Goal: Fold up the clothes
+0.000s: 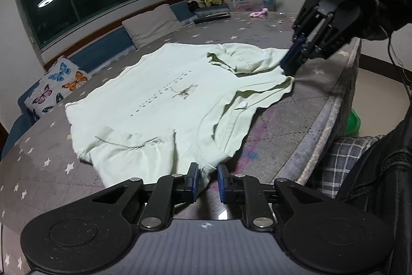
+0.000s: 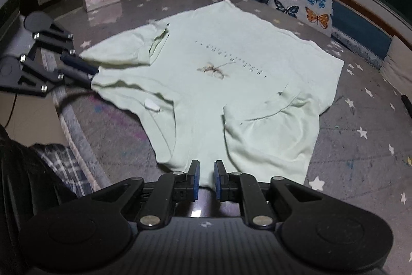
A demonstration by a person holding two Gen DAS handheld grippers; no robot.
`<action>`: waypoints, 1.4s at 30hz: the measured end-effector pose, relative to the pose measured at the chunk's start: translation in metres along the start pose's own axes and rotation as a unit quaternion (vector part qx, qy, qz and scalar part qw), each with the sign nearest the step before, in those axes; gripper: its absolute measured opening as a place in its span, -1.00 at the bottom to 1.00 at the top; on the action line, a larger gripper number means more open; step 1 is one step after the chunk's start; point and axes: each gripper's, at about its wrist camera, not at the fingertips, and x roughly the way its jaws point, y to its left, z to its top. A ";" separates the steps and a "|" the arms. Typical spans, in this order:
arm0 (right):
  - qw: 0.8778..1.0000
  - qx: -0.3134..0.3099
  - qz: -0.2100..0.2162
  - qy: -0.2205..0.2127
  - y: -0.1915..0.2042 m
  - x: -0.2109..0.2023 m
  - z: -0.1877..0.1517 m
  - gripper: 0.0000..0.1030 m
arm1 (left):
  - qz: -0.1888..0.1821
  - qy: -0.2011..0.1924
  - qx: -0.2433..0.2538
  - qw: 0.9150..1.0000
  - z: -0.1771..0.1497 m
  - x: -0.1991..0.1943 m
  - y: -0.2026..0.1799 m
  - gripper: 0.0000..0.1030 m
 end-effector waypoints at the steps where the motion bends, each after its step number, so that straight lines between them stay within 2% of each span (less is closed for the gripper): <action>1: 1.000 0.000 0.001 0.003 0.000 0.002 -0.001 -0.73 | -0.001 0.000 0.003 1.000 0.000 0.001 -0.001 -0.47; 6: 1.000 0.001 0.001 0.005 0.002 0.002 -0.003 -0.68 | -0.001 -0.002 0.007 1.000 0.002 0.004 -0.003 -0.47; 7: 1.000 0.001 -0.001 0.002 0.002 -0.001 -0.003 -0.64 | 0.001 -0.003 0.007 1.000 0.003 0.005 -0.003 -0.60; 9: 1.000 -0.003 -0.008 -0.001 0.002 -0.005 -0.003 -0.32 | 0.003 -0.008 0.002 1.000 0.005 0.004 -0.001 -0.72; 12: 1.000 -0.014 -0.015 -0.003 0.004 -0.010 -0.005 -0.26 | 0.010 -0.017 -0.015 1.000 0.011 0.001 0.006 -0.75; 15: 0.999 -0.040 -0.031 -0.006 0.011 -0.011 -0.007 0.00 | 0.021 -0.027 -0.027 0.999 0.020 -0.001 0.015 -0.76; 20: 0.996 -0.075 -0.040 -0.017 0.022 -0.007 -0.010 0.11 | 0.029 -0.043 -0.056 0.997 0.041 -0.004 0.035 -0.76; 24: 0.994 -0.091 -0.056 -0.025 0.023 0.000 -0.017 0.11 | 0.034 -0.055 -0.064 0.996 0.054 -0.004 0.047 -0.76; 28: 0.995 -0.068 -0.067 -0.034 0.010 0.001 -0.020 0.11 | 0.039 -0.058 -0.067 0.995 0.063 -0.002 0.055 -0.77; 29: 0.995 -0.060 -0.065 -0.035 0.007 0.001 -0.020 0.06 | 0.039 -0.058 -0.067 0.995 0.064 -0.002 0.056 -0.77; 32: 0.997 -0.035 -0.064 -0.036 -0.005 0.001 -0.023 -0.25 | 0.037 -0.055 -0.067 0.996 0.062 -0.003 0.055 -0.77; 34: 0.997 -0.026 -0.066 -0.037 -0.010 0.002 -0.024 -0.31 | 0.034 -0.053 -0.067 0.996 0.060 -0.005 0.054 -0.76; 36: 0.997 -0.012 -0.066 -0.036 -0.015 0.002 -0.025 -0.65 | 0.030 -0.049 -0.066 0.996 0.058 -0.006 0.051 -0.76; 38: 0.997 -0.006 -0.071 -0.037 -0.018 0.001 -0.023 -0.81 | 0.022 -0.043 -0.065 0.997 0.054 -0.006 0.047 -0.76; 42: 0.996 0.003 -0.080 -0.044 -0.021 -0.003 -0.018 -0.85 | 0.016 -0.027 -0.056 0.998 0.041 -0.004 0.032 -0.70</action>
